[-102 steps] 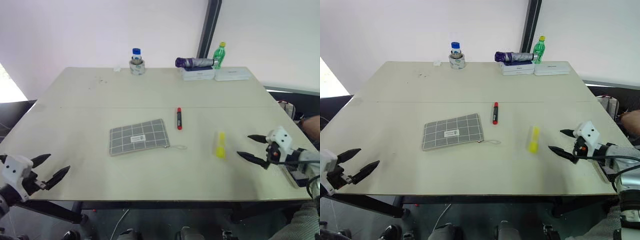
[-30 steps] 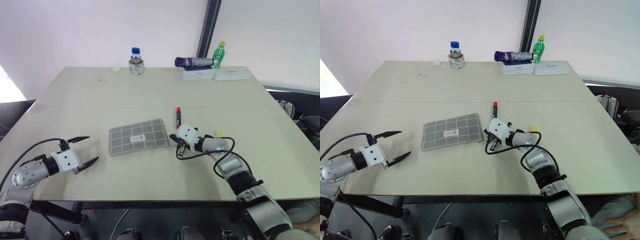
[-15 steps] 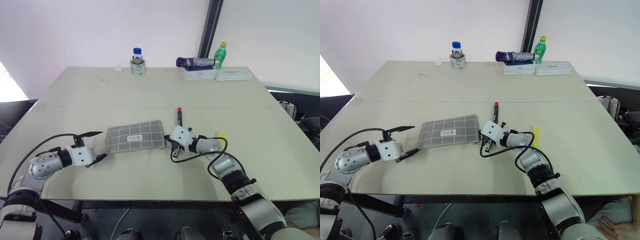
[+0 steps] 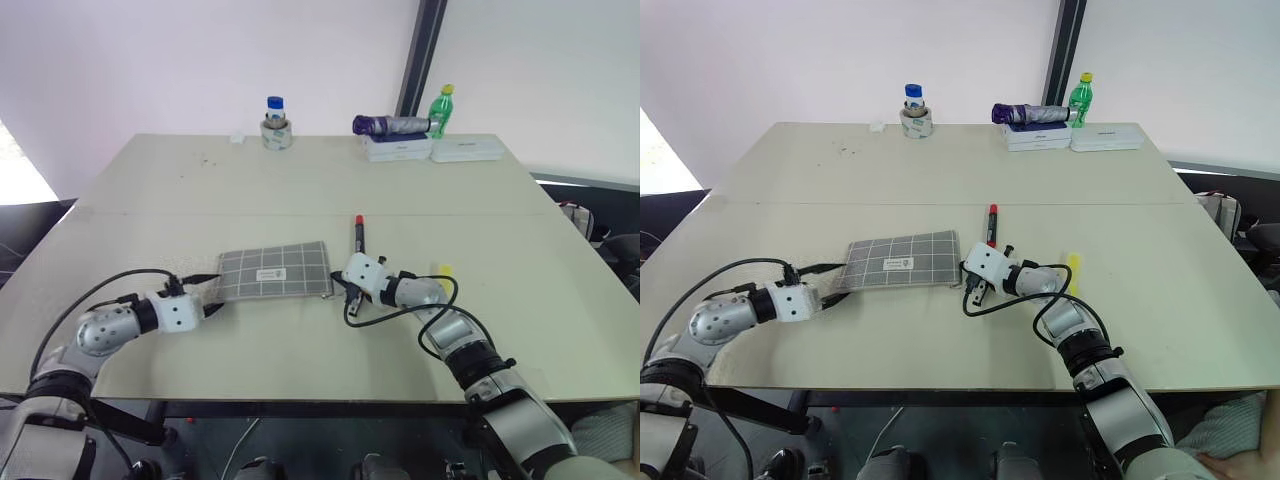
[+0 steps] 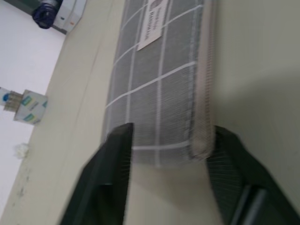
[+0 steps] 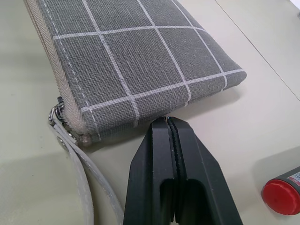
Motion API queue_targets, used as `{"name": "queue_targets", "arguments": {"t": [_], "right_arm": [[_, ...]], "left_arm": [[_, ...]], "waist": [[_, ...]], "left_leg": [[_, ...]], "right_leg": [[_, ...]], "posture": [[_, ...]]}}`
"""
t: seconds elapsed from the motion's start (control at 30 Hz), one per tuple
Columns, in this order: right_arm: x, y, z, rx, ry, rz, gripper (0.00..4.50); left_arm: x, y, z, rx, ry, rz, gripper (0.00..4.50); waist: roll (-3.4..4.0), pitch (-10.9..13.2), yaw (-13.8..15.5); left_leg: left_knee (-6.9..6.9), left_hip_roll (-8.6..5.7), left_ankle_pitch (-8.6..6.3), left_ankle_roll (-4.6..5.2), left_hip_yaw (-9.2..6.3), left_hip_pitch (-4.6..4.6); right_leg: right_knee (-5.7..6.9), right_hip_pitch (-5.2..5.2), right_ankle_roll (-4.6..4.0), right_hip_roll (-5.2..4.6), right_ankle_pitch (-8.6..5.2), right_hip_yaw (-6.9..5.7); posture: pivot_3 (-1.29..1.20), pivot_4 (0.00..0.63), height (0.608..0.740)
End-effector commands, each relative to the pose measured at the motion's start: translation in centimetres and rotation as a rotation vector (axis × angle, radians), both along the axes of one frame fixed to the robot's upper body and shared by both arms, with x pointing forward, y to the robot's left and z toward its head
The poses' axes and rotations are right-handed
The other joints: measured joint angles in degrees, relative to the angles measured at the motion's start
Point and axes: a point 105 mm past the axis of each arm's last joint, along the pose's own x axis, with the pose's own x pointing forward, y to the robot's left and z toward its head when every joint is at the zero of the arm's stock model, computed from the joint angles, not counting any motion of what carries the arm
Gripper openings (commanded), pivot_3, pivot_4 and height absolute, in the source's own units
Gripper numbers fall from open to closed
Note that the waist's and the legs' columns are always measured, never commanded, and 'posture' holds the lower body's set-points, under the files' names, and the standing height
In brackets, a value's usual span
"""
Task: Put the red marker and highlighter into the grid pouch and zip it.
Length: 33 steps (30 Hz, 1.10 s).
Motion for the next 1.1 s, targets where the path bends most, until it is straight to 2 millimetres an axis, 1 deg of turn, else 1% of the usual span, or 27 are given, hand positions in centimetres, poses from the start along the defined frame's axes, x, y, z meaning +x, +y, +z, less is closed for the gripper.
{"name": "queue_targets", "arguments": {"t": [0.03,0.07,0.2,0.33,0.43,0.5,0.57,0.67,0.83,0.87,0.9,0.97,1.03,1.07,1.1], "right_arm": [[-0.1,0.3,1.4,0.021,-0.051,0.019,0.0],[-0.1,0.2,1.5,0.027,-0.049,0.017,0.0],[-0.1,0.1,1.5,0.025,-0.052,0.017,0.0],[-0.1,-0.1,1.6,0.024,-0.053,0.013,0.0],[0.0,-0.2,1.8,0.026,-0.061,0.011,0.0],[0.2,-0.5,2.5,0.039,-0.073,0.002,0.0],[0.4,-1.0,3.3,0.044,-0.094,-0.007,0.0],[0.5,-2.0,4.6,0.062,-0.122,-0.023,0.0],[-0.3,-3.3,6.9,0.149,-0.104,-0.012,0.0],[-0.3,-4.0,7.4,0.178,-0.097,-0.03,0.0],[-0.6,-4.5,7.9,0.234,-0.058,-0.032,0.25],[-1.3,-5.0,8.3,0.291,-0.004,-0.012,0.88],[-2.2,-4.8,8.4,0.331,0.045,0.014,1.94],[-2.8,-4.5,8.2,0.345,0.078,0.032,2.32],[-3.2,-4.2,7.9,0.352,0.108,0.041,2.96]], "left_arm": [[-0.3,-0.8,-2.3,0.034,0.091,-0.021,0.51],[-0.3,-0.9,-2.4,0.035,0.095,-0.024,0.02],[-0.3,-1.2,-2.4,0.006,0.116,-0.034,0.02],[0.0,-1.3,-1.4,-0.105,0.14,-0.017,0.02],[0.2,-1.3,-0.4,-0.225,0.185,-0.001,0.02],[0.3,-1.1,0.1,-0.282,0.22,0.021,0.02],[-0.1,-0.9,0.5,-0.33,0.287,0.03,0.02],[-0.7,-0.8,1.7,-0.41,0.341,0.045,0.02],[-1.7,0.1,3.3,-0.423,0.35,0.114,0.02],[-1.8,0.7,3.7,-0.424,0.337,0.148,0.02],[-2.2,1.0,4.1,-0.451,0.358,0.173,0.01],[-2.8,1.3,4.3,-0.458,0.395,0.211,0.0],[-3.0,1.1,4.5,-0.48,0.426,0.239,0.0],[-3.2,0.7,5.0,-0.485,0.423,0.234,0.0],[-3.1,0.5,5.4,-0.497,0.416,0.241,0.0]], "waist": [[0.17,-0.1,0.1],[0.3,-0.2,0.1],[0.46,-0.3,0.1],[0.48,-0.3,0.0],[0.47,-0.3,-0.2],[0.46,-0.3,-0.4],[0.45,-0.3,-0.5],[0.43,-0.2,-0.7],[0.38,-0.2,-1.5],[0.38,-0.2,-1.6],[0.38,-0.2,-1.7],[0.36,-0.2,-1.7],[0.36,-0.2,-1.7],[0.36,-0.2,-1.7],[0.35,-0.2,-1.7]], "left_leg": [[0.01,-0.01,0.0,0.0,-0.01,0.0],[0.01,-0.04,0.0,0.0,0.0,0.02],[0.01,-0.05,0.0,0.01,-0.01,0.04],[0.01,-0.05,0.0,0.01,0.0,0.04],[0.01,-0.04,0.0,0.01,0.0,0.03],[0.0,-0.02,0.0,0.0,-0.01,0.01],[0.0,0.0,0.0,0.0,-0.03,0.0],[0.0,0.04,0.0,0.0,-0.1,-0.06],[-0.02,0.05,0.0,0.0,-0.33,-0.07],[-0.03,0.06,0.0,0.0,-0.35,-0.06],[-0.05,0.06,0.0,0.0,-0.37,-0.06],[-0.08,0.07,-0.01,0.02,-0.38,-0.06],[-0.1,0.1,-0.02,0.03,-0.39,-0.06],[-0.1,0.1,-0.04,0.07,-0.42,-0.06],[-0.1,0.1,-0.08,0.15,-0.42,-0.06]], "right_leg": [[0.0,0.02,0.0,0.0,0.0,-0.01],[0.0,0.04,0.0,-0.03,0.0,0.0],[0.0,0.06,0.01,-0.04,0.0,0.0],[0.0,0.06,0.01,-0.04,0.0,0.0],[-0.01,0.05,0.01,-0.03,0.0,0.0],[-0.02,0.03,0.01,-0.02,-0.01,0.0],[-0.03,0.02,0.02,0.02,-0.01,0.0],[-0.02,-0.05,0.01,0.06,-0.01,0.02],[-0.02,-0.04,0.01,0.08,-0.01,0.02],[-0.02,-0.03,0.01,0.08,-0.01,0.03],[-0.02,-0.03,0.01,0.08,-0.01,0.03],[-0.04,-0.02,0.01,0.08,-0.01,0.03],[-0.06,-0.03,0.01,0.06,-0.01,0.04],[-0.06,-0.02,0.01,0.07,-0.01,0.04],[-0.06,-0.01,0.01,0.06,-0.01,0.04]], "posture": [[0.0,0.15,0.74],[0.0,0.15,0.74],[0.0,0.15,0.74],[0.0,0.15,0.74],[0.0,0.15,0.74],[0.0,0.15,0.74],[0.0,0.15,0.74],[0.0,0.15,0.74],[0.0,0.15,0.74],[0.0,0.15,0.74],[0.0,0.15,0.74],[0.0,0.15,0.74],[0.0,0.15,0.74],[0.0,0.15,0.74],[0.0,0.15,0.74]]}}
